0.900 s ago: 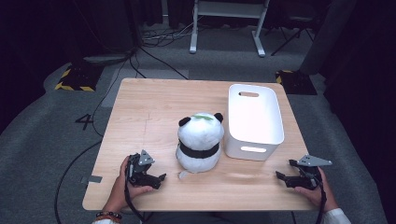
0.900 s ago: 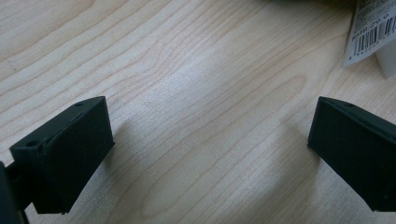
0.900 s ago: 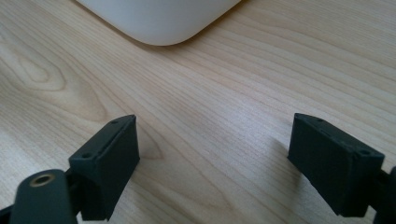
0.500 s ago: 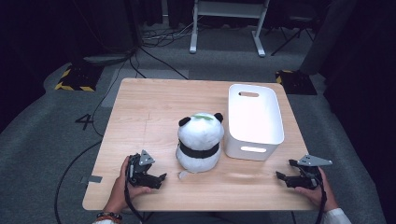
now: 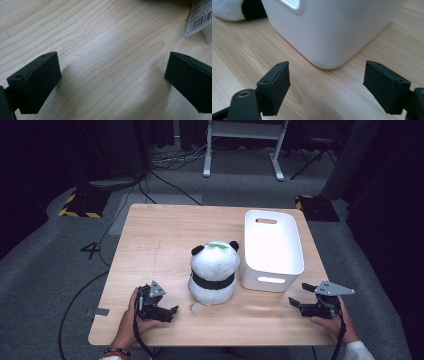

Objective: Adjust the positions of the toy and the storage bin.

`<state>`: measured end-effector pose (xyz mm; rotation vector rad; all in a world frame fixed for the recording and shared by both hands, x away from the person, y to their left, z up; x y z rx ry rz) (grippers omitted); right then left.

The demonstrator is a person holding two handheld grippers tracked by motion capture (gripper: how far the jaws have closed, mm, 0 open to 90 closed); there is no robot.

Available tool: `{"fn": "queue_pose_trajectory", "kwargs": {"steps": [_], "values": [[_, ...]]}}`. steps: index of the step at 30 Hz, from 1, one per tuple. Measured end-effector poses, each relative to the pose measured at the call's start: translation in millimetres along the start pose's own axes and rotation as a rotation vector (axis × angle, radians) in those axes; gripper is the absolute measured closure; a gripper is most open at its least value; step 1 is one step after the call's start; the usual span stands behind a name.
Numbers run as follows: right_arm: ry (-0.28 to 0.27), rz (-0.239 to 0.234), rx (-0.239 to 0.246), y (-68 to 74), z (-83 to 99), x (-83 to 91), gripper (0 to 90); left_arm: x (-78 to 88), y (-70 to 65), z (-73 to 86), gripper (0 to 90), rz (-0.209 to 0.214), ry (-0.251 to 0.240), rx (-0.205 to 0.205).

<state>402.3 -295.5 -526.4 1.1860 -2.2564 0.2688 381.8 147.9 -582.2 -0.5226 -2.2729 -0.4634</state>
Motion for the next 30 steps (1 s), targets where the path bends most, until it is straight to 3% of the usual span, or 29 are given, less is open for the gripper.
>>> {"fn": "queue_pose_trajectory", "kwargs": {"steps": [11,18,25,28,30], "values": [[-0.039,0.002,0.023,5.8,-19.7,-7.9,22.8,0.0,0.0,0.0,0.5,0.000,0.000,0.000],[-0.043,0.010,0.013,-6.3,-26.5,-15.9,20.6,-0.3,-0.7,-0.6,0.5,-0.006,0.000,0.009],[-0.041,0.018,0.011,-9.7,-28.2,-18.1,19.7,0.8,-2.7,-0.5,1.2,-0.011,0.000,0.014],[-0.040,0.011,-0.001,-11.8,-27.1,-20.3,19.8,3.4,-6.8,-2.5,9.6,0.000,-0.001,0.013],[-0.032,0.009,-0.003,-11.7,-24.8,-21.6,20.0,3.5,-6.6,-3.8,10.3,-0.006,0.010,0.004]]}}
Point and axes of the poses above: each handheld gripper's, and its own axes: x roughly backward along the jaws, z roughly out of its underside, y roughly to its left, the point moved 10 cm from there along -x, roughly forward along the jaws, and after that the axes turned 14 degrees about -z, right-handed, at the moved point
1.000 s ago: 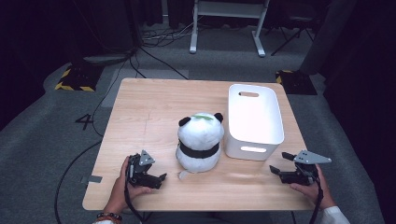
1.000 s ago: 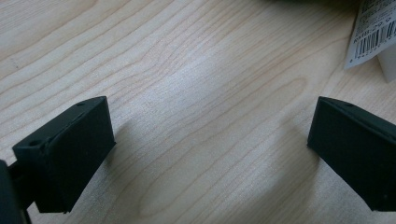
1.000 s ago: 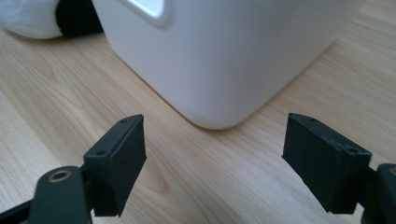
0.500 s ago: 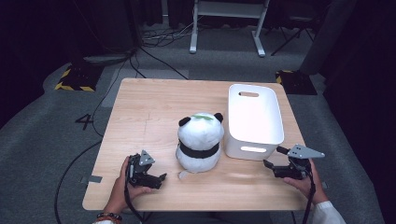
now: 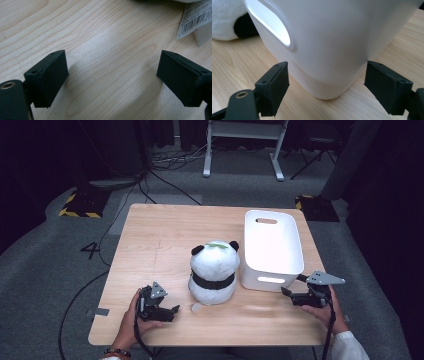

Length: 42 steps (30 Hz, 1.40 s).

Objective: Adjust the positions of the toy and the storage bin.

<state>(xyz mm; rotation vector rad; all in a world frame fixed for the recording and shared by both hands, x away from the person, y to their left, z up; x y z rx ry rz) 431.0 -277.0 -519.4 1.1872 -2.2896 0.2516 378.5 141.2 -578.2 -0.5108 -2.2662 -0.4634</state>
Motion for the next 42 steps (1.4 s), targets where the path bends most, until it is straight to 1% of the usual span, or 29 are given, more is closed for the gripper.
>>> {"fn": "queue_pose_trajectory", "kwargs": {"steps": [2,3,4,5,6,10,11,12,13,14,15,16,17,18,19,21,22,23,26,27,28,29,30,32,33,35,37,39,42], "values": [[0.007,-0.002,0.002,0.2,1.3,-0.4,20.3,0.8,-1.5,-1.1,12.3,0.007,-0.003,-0.004],[0.012,-0.007,0.004,1.0,3.1,0.1,20.6,2.8,-4.0,-3.9,18.5,0.016,-0.014,-0.020],[0.012,-0.007,0.004,1.0,3.1,0.1,20.6,2.8,-4.0,-3.9,16.3,0.016,-0.014,-0.020],[0.011,-0.011,0.003,1.2,3.6,0.7,20.7,3.8,-5.3,-5.6,16.3,0.021,-0.015,-0.016],[0.010,-0.012,0.005,1.4,3.8,1.8,20.7,6.0,-7.9,-9.5,16.8,0.023,-0.015,-0.022],[0.008,-0.015,0.007,1.2,3.3,1.5,20.8,11.5,-14.0,-21.9,16.2,0.028,-0.045,-0.029],[0.009,-0.016,0.007,1.4,3.3,1.1,20.8,13.6,-16.1,-25.8,16.0,0.036,-0.058,-0.022],[0.012,-0.015,0.009,1.5,3.5,1.0,20.8,13.6,-16.1,-25.8,16.0,0.036,-0.058,-0.022],[0.012,-0.017,0.009,1.9,3.6,0.8,20.6,17.5,-17.7,-33.0,16.2,0.040,-0.084,-0.033],[0.012,-0.017,0.009,1.9,3.6,0.8,20.6,17.5,-17.7,-33.0,16.0,0.040,-0.084,-0.033],[0.014,-0.018,0.009,1.9,3.8,0.9,21.0,22.2,-22.9,-42.7,16.1,0.061,-0.111,-0.031],[0.015,-0.018,0.008,1.9,4.0,1.0,21.1,23.8,-24.1,-47.1,16.3,0.058,-0.121,-0.048],[0.015,-0.019,0.008,1.8,4.1,1.1,21.1,23.8,-24.1,-47.1,16.2,0.058,-0.121,-0.048],[0.015,-0.019,0.008,1.8,4.0,1.1,21.1,26.4,-27.1,-56.2,16.1,0.057,-0.143,-0.061],[0.015,-0.019,0.008,1.8,4.0,1.1,21.1,26.4,-27.1,-56.2,16.0,0.057,-0.143,-0.061],[0.018,-0.019,0.009,2.2,4.1,0.8,21.0,29.5,-31.8,-67.5,16.1,0.071,-0.168,-0.070],[0.018,-0.019,0.009,2.2,4.1,0.8,21.0,29.5,-31.8,-67.5,16.1,0.071,-0.168,-0.070],[0.022,-0.016,0.008,1.5,4.4,0.6,21.2,30.5,-33.9,-74.0,16.1,0.082,-0.182,-0.068],[0.024,-0.016,0.008,1.4,4.2,0.4,21.1,33.5,-37.5,-84.3,15.9,0.098,-0.212,-0.058],[0.024,-0.016,0.008,1.4,4.2,0.4,21.1,33.5,-37.5,-84.3,16.0,0.098,-0.212,-0.058],[0.024,-0.017,0.008,1.4,4.1,0.4,21.1,34.5,-38.4,-87.8,16.0,0.100,-0.222,-0.063],[0.023,-0.020,0.008,1.2,4.1,0.4,21.3,34.9,-40.4,-94.2,16.0,0.106,-0.230,-0.056],[0.023,-0.020,0.007,1.1,4.3,0.4,21.2,34.9,-40.4,-94.2,16.0,0.106,-0.230,-0.056],[0.027,-0.020,0.007,1.1,4.7,0.0,21.1,31.5,-38.0,-102.6,16.0,0.089,-0.234,-0.032],[0.030,-0.020,0.006,1.1,5.1,-0.3,21.0,30.8,-38.1,-105.1,15.8,0.097,-0.239,-0.019],[0.048,-0.020,0.015,1.3,7.0,-1.2,20.9,29.8,-38.9,-108.3,15.9,0.124,-0.248,-0.022],[0.047,-0.022,0.015,1.2,7.4,-1.6,20.9,29.1,-40.1,-109.1,15.9,0.133,-0.243,-0.023],[0.044,-0.024,0.013,0.6,7.3,-1.7,20.9,27.6,-43.6,-113.3,15.8,0.152,-0.251,-0.032],[0.047,-0.024,0.011,0.0,7.9,-2.5,20.9,24.6,-44.8,-115.9,15.7,0.153,-0.251,-0.036]]}}
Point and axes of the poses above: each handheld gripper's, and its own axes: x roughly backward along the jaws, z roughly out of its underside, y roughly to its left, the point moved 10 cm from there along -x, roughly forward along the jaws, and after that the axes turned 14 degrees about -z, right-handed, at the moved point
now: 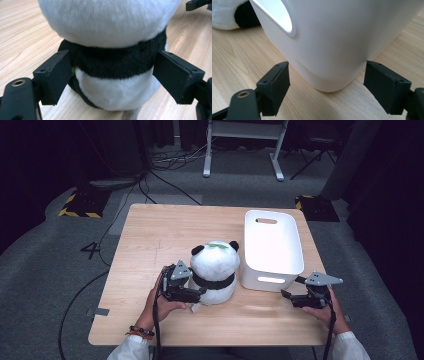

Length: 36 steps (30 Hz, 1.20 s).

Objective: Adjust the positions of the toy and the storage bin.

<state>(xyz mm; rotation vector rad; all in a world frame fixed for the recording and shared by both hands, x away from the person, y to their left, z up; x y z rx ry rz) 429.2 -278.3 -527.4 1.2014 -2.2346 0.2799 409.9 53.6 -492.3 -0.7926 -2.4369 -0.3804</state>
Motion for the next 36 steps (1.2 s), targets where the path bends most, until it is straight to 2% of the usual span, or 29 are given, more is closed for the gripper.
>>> {"fn": "queue_pose_trajectory", "kwargs": {"steps": [3,5,7,9,11,12,15,17,20,23,27,28,29,30,33,34,35,36], "values": [[0.000,-0.001,-0.001,-0.6,0.3,-0.9,20.5,-8.6,-5.3,-0.4,15.8,0.045,0.004,0.000],[-0.002,-0.004,-0.004,-1.0,0.5,-1.3,20.7,-13.1,-5.9,-0.6,12.9,0.044,0.003,-0.008],[0.001,-0.004,-0.001,-1.3,1.1,-1.6,20.9,-17.5,-7.5,-0.2,9.2,0.054,0.011,0.002],[0.002,-0.004,-0.001,-1.3,1.5,-1.6,21.1,-23.8,-5.9,2.5,3.8,0.037,0.032,0.002],[0.003,-0.003,0.000,-1.3,1.5,-1.4,21.2,-26.9,-6.4,4.0,0.0,0.041,0.039,0.010],[0.000,-0.004,0.000,-0.9,1.1,-0.8,21.3,-29.8,-6.6,5.0,0.9,0.049,0.039,0.016],[-0.003,-0.007,0.005,0.0,0.6,0.9,21.9,-30.6,-5.8,5.2,12.8,0.053,0.035,0.018],[-0.006,-0.005,0.009,-0.1,0.0,2.5,21.9,-30.4,-6.8,6.0,20.8,0.071,0.038,0.016],[-0.011,-0.004,0.007,-0.3,-0.3,4.9,22.0,-29.0,-6.8,6.7,32.1,0.063,0.036,0.009],[-0.013,-0.004,0.003,-0.8,0.3,6.5,22.1,-28.4,-5.7,6.9,39.7,0.050,0.034,-0.004],[-0.014,0.002,0.002,-2.3,1.2,8.2,22.1,-28.3,0.8,7.6,43.1,-0.005,0.032,0.007],[-0.014,0.004,0.002,-2.5,1.4,8.4,22.1,-28.3,0.8,7.6,43.3,-0.005,0.032,0.007],[-0.014,0.003,0.001,-2.6,1.4,8.5,22.2,-27.8,7.2,8.5,43.3,-0.043,0.034,0.024],[-0.014,0.003,0.001,-2.6,1.4,8.5,22.2,-27.8,7.2,8.5,43.3,-0.043,0.034,0.024],[-0.013,-0.001,0.002,-2.0,1.3,7.7,22.1,-25.6,20.7,11.6,43.3,-0.096,0.036,0.069],[-0.011,-0.008,0.003,-1.2,1.3,5.7,21.8,-22.4,29.5,15.1,43.2,-0.125,0.041,0.105],[-0.010,-0.008,0.006,-1.4,1.0,4.4,21.7,-20.4,34.8,17.0,43.2,-0.145,0.041,0.116],[-0.009,-0.008,0.005,-1.5,0.8,3.3,21.5,-20.4,34.8,17.0,43.1,-0.145,0.041,0.116]]}}
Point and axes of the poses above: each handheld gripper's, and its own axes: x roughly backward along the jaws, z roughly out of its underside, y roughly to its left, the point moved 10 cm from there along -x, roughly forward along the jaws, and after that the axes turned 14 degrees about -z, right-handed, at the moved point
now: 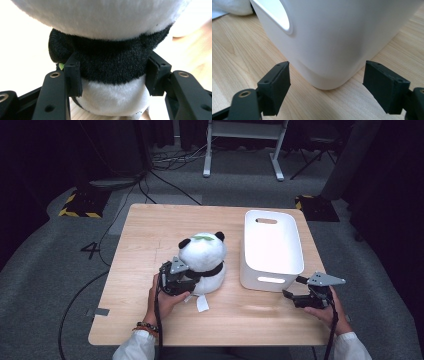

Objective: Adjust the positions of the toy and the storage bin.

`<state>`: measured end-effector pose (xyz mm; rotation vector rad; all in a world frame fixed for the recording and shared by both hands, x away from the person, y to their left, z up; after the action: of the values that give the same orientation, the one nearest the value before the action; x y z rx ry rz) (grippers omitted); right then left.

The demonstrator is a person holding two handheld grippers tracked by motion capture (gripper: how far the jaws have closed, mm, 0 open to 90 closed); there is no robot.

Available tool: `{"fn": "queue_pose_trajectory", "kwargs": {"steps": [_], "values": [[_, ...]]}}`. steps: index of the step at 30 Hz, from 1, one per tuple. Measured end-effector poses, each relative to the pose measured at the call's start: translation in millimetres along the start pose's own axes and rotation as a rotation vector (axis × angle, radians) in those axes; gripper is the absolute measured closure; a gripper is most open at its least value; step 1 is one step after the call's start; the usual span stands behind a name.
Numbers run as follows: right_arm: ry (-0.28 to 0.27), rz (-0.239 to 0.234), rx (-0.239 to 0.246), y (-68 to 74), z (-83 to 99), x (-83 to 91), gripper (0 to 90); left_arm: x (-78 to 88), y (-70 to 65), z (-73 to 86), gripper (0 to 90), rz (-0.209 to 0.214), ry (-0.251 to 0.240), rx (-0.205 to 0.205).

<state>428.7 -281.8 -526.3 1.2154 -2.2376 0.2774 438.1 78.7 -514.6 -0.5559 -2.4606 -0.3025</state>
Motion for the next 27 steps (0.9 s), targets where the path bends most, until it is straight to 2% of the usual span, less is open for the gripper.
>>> {"fn": "queue_pose_trajectory", "kwargs": {"steps": [1,2,4,7,9,10,12,17,20,22,24,27], "values": [[0.002,-0.002,-0.002,-0.1,-0.1,-1.2,21.5,2.5,8.7,2.9,43.0,-0.032,-0.001,0.040],[0.004,-0.001,-0.003,-0.2,-0.1,-2.3,21.7,2.5,8.7,2.9,42.9,-0.032,-0.001,0.040],[0.007,0.004,-0.004,-0.3,-0.7,-3.6,21.7,6.2,21.4,6.9,42.8,-0.080,-0.011,0.072],[0.001,0.005,0.007,1.4,-2.7,-0.5,22.1,9.2,33.3,10.6,42.6,-0.114,-0.014,0.105],[-0.004,0.006,0.008,1.6,-3.7,1.5,22.1,10.2,36.2,11.5,41.0,-0.122,-0.014,0.120],[-0.015,0.006,0.003,1.3,-5.5,5.2,22.2,12.3,39.4,13.1,39.3,-0.117,-0.017,0.142],[-0.023,0.005,-0.010,-0.8,-7.0,8.0,22.7,14.3,39.4,13.8,33.4,-0.099,-0.028,0.158],[-0.044,0.001,-0.015,-2.1,-9.3,16.0,22.6,19.1,37.7,15.6,23.1,-0.085,-0.043,0.154],[-0.074,0.006,0.004,1.4,-19.2,30.2,22.2,25.8,37.3,18.4,19.4,-0.094,-0.056,0.139],[-0.084,0.009,0.008,2.5,-23.0,34.3,22.2,28.6,37.1,19.0,19.2,-0.093,-0.060,0.137],[-0.089,0.007,0.027,6.3,-32.5,44.2,21.9,40.6,35.3,20.4,19.3,-0.072,-0.096,0.109],[-0.112,-0.012,0.030,8.3,-42.9,53.3,21.5,49.9,35.5,24.6,19.6,-0.058,-0.107,0.093]]}}
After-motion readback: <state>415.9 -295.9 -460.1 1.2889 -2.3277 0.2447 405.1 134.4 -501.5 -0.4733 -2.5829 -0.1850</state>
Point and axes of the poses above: each handheld gripper's, and its own axes: x roughly backward along the jaws, z roughly out of its underside, y roughly to its left, the point moved 10 cm from there along -x, roughly forward along the jaws, and after that the axes turned 14 degrees about -z, right-handed, at the moved point
